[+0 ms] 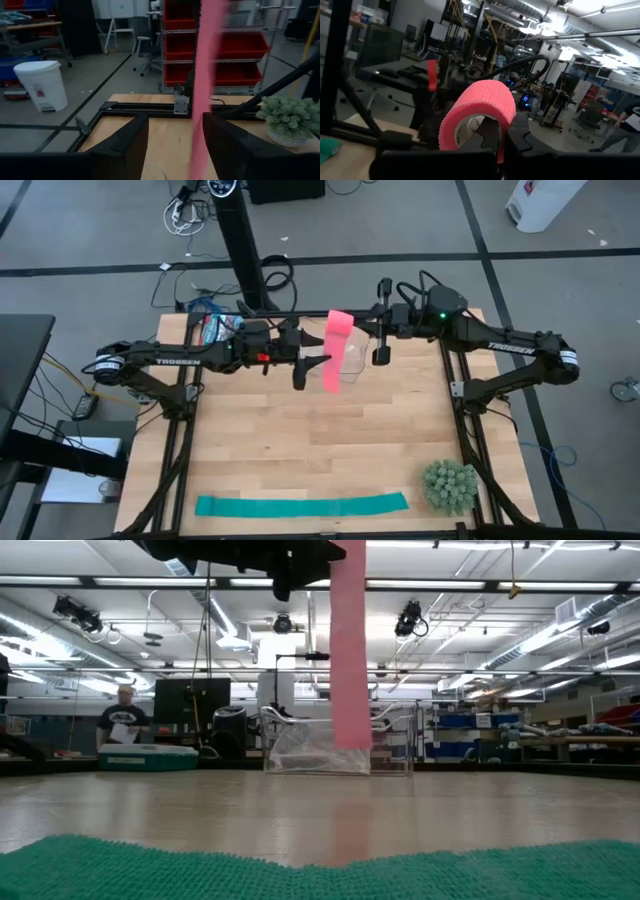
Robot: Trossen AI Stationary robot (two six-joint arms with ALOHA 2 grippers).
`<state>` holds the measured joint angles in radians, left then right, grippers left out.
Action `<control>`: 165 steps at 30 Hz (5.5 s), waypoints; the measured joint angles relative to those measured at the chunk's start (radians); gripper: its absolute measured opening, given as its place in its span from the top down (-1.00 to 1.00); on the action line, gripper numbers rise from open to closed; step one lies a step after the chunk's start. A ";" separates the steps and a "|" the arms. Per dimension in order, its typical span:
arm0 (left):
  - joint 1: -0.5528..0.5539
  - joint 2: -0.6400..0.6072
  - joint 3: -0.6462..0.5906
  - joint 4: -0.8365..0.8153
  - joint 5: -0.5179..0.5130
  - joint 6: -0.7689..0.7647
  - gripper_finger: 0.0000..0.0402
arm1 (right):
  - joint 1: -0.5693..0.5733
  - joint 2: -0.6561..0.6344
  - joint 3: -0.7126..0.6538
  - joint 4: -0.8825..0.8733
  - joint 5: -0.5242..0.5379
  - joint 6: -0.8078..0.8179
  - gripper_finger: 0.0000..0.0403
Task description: Roll bandage
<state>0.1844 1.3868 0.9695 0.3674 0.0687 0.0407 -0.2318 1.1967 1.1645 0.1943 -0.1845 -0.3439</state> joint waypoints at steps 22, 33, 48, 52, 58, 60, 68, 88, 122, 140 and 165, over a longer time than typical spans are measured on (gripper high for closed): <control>0.020 0.018 0.000 -0.029 -0.001 0.060 0.97 | -0.026 0.025 -0.001 0.075 0.005 0.056 1.00; 0.044 0.018 0.000 -0.020 -0.044 0.112 0.98 | -0.025 0.029 -0.001 0.067 -0.154 0.173 1.00; 0.064 0.018 0.000 0.034 -0.047 0.168 0.97 | 0.073 0.095 -0.002 -0.096 -0.187 0.190 1.00; 0.064 0.008 -0.001 0.019 -0.048 0.195 0.97 | 0.076 0.126 -0.002 -0.152 -0.187 0.201 1.00; 0.064 -0.018 0.000 0.002 -0.026 0.216 0.97 | 0.076 0.144 -0.002 -0.223 -0.186 0.222 1.00; 0.064 -0.028 -0.001 -0.012 -0.005 0.217 0.96 | 0.076 0.142 -0.008 -0.228 -0.186 0.236 1.00; 0.055 -0.048 -0.001 -0.019 0.053 0.215 0.96 | 0.075 0.156 -0.079 -0.188 -0.186 0.288 1.00; 0.005 -0.047 -0.001 -0.048 -0.179 0.286 0.14 | 0.039 0.159 -0.127 -0.144 -0.186 0.290 1.00; -0.061 -0.053 -0.001 0.087 -0.014 0.276 -0.01 | 0.157 0.136 -0.127 -0.146 -0.152 0.379 1.00; -0.061 -0.053 -0.001 0.094 0.035 0.279 -0.01 | 0.140 0.084 -0.295 0.145 -0.150 0.430 1.00; -0.142 -0.051 -0.001 0.099 0.054 0.460 -0.01 | 0.131 0.119 -0.339 0.265 -0.138 0.468 1.00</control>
<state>0.0425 1.3357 0.9688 0.4668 0.1226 0.5010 -0.1009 1.3156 0.8257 0.4593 -0.3227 0.1238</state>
